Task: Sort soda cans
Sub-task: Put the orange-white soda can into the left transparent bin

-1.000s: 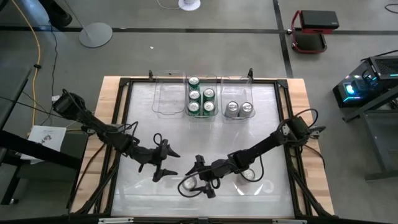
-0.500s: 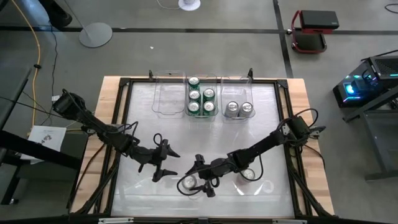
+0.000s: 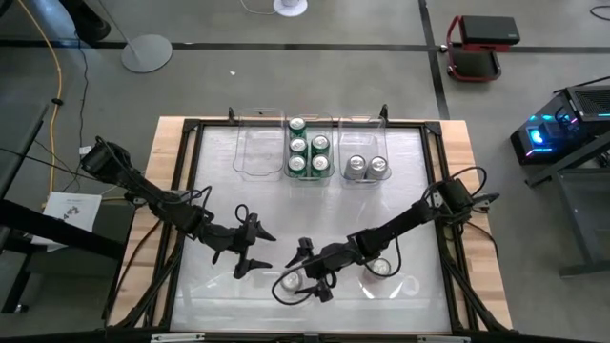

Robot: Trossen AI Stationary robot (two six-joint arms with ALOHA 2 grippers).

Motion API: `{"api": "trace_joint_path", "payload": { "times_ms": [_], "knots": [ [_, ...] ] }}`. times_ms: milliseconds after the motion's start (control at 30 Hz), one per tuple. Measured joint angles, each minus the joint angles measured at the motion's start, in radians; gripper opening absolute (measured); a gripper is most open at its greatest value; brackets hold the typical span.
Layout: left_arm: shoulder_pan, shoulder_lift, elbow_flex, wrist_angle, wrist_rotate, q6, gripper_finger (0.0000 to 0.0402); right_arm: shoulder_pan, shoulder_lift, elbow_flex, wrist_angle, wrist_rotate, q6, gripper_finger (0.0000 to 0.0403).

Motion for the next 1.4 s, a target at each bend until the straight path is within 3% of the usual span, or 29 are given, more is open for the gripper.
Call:
{"api": "trace_joint_path", "payload": {
  "times_ms": [533, 767, 933, 1133, 1400],
  "knots": [
    [-0.018, 0.0, 0.0, -0.005, -0.026, 0.001, 0.0365, -0.007, 0.06, 0.003, 0.154, -0.037, 0.008, 0.0354],
    [-0.048, -0.052, 0.0, -0.031, -0.085, 0.008, 0.0365, -0.007, 0.061, 0.003, 0.151, -0.019, 0.007, 0.0315],
    [-0.089, -0.167, 0.05, -0.258, -0.197, 0.004, 0.0365, -0.019, 0.063, 0.029, 0.135, 0.016, -0.003, 0.0286],
    [-0.155, -0.297, 0.139, -0.55, -0.359, -0.007, 0.0365, -0.066, 0.063, 0.136, 0.096, 0.056, -0.134, 0.0285],
    [-0.248, -0.413, 0.182, -0.753, -0.525, -0.065, 0.0365, -0.254, 0.069, 0.187, 0.1, 0.073, -0.178, 0.0285]
  ]
}}
